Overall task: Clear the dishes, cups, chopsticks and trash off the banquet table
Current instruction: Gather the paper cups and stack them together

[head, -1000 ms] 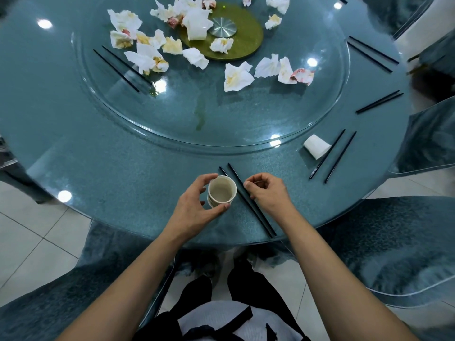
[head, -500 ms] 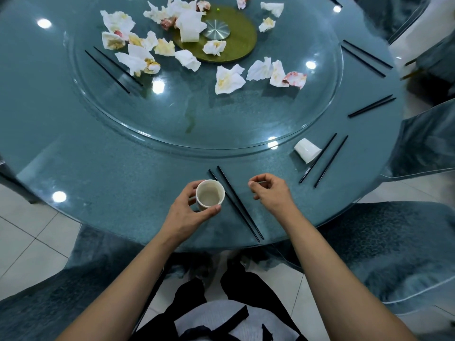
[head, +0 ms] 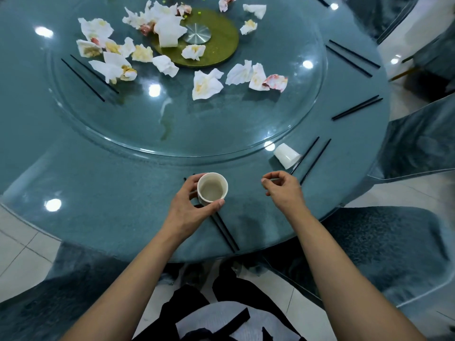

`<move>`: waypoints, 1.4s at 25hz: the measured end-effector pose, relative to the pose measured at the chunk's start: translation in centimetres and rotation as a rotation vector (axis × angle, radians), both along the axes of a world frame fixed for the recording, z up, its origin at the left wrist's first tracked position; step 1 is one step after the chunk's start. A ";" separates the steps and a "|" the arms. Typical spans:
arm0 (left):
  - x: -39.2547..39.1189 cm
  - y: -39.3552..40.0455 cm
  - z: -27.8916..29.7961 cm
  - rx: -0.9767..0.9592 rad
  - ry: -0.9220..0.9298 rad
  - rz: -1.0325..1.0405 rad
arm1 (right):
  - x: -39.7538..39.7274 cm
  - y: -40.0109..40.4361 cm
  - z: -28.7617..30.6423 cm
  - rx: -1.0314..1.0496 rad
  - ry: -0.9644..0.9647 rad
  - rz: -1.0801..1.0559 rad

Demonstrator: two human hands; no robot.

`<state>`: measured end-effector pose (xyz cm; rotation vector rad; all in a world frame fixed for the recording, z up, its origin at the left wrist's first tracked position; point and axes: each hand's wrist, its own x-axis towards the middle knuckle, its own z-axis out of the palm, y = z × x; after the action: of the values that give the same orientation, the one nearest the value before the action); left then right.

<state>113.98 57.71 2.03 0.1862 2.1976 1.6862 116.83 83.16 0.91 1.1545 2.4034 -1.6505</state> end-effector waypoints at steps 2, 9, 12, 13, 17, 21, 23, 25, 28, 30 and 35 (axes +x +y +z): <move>-0.1 2.2 -0.2 -0.009 0.010 -0.028 | 0.2 2.1 -0.3 0.027 0.009 -0.047; -0.4 7.7 -1.2 -0.009 -0.006 -0.109 | -0.1 7.4 -0.8 0.178 0.015 -0.090; -0.8 9.0 -1.7 -0.019 -0.023 -0.116 | -1.0 8.4 -1.1 0.258 -0.024 -0.071; -1.0 9.4 -1.8 -0.019 -0.028 -0.117 | -1.4 8.7 -1.3 0.293 -0.043 -0.062; -1.8 10.4 -2.1 -0.016 -0.050 -0.109 | -3.1 9.8 -2.2 0.416 -0.154 0.008; -2.2 10.7 -2.1 -0.032 -0.063 -0.112 | -4.5 10.7 -2.9 0.472 -0.279 0.068; -2.1 10.6 -1.9 -0.039 -0.061 -0.116 | -5.0 10.9 -3.3 0.487 -0.324 0.089; -2.1 10.5 -1.9 -0.028 -0.071 -0.109 | -5.2 10.8 -3.8 0.493 -0.343 0.097; -2.0 10.4 -1.7 -0.021 -0.068 -0.110 | -5.2 10.7 -4.3 0.521 -0.337 0.098; -2.0 10.4 -1.5 -0.024 -0.065 -0.113 | -5.0 10.6 -4.5 0.537 -0.332 0.113; -1.7 10.1 -1.3 -0.028 -0.086 -0.104 | -4.3 9.7 -4.3 0.561 -0.233 0.107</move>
<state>112.30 67.81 0.77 0.2126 2.1102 1.5777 112.49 92.84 -3.44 1.1548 2.7814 -0.7701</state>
